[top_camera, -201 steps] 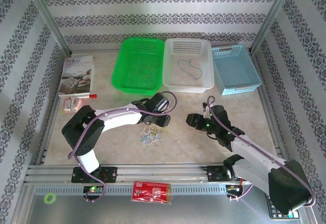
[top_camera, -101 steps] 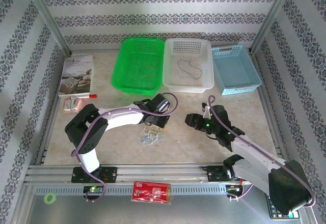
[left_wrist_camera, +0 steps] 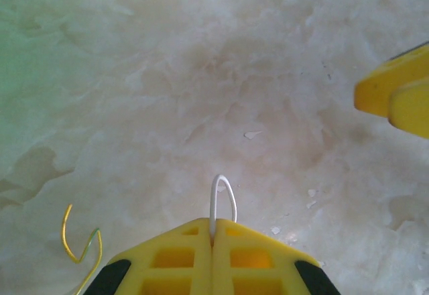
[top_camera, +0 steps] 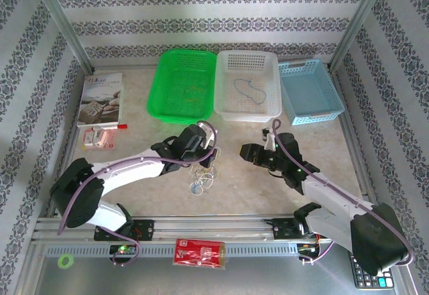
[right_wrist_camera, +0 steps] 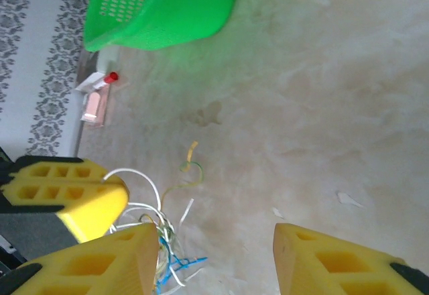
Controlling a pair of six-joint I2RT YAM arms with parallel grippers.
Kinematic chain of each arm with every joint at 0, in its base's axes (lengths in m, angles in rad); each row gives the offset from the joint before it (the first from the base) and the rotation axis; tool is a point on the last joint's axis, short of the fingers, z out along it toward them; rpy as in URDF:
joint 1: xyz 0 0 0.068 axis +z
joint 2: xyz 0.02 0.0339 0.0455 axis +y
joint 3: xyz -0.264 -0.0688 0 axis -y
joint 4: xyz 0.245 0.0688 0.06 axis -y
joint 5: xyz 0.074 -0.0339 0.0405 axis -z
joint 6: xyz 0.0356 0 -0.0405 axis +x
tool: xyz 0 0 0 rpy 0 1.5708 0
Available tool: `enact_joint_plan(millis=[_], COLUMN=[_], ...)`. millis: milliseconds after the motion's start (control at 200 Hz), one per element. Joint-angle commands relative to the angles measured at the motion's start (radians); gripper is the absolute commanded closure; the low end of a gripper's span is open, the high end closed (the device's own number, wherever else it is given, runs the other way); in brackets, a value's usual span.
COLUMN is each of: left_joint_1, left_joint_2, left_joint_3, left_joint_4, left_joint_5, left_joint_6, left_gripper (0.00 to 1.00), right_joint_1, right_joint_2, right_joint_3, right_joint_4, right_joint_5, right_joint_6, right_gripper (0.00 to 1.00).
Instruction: Untangle the cables
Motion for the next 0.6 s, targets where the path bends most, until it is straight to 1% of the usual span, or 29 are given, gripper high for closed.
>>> enact_joint_plan(millis=[0,155,295,455,595], left_joint_1=[-0.008,-0.008,-0.008,-0.008,-0.008], left_joint_2=[-0.061,-0.102,-0.117,-0.124,-0.126], left_joint_3=[-0.052,-0.098,-0.118,-0.122,-0.125], left_joint_4=[0.152,0.223,0.263,0.273,0.278], left_joint_5=[0.022,0.036,0.049,0.053,0.057], left_joint_6=[-0.031,-0.047,-0.063,-0.07,-0.075], left_gripper=[1.0,1.0,1.0,1.0,1.0], right_joint_1=[0.02,0.064,0.116,0.133,0.142], right_joint_2=[0.019,0.067,0.121,0.17,0.2], right_joint_3=[0.038,0.072,0.108,0.126,0.142], right_joint_4=[0.082,0.115,0.122,0.144,0.151], right_joint_5=[-0.058,-0.09,-0.09,-0.086,-0.094], right_joint_6=[-0.006,-0.024,-0.045,-0.04,-0.041], right_gripper=[0.51,0.51,0.51,0.51,0.53])
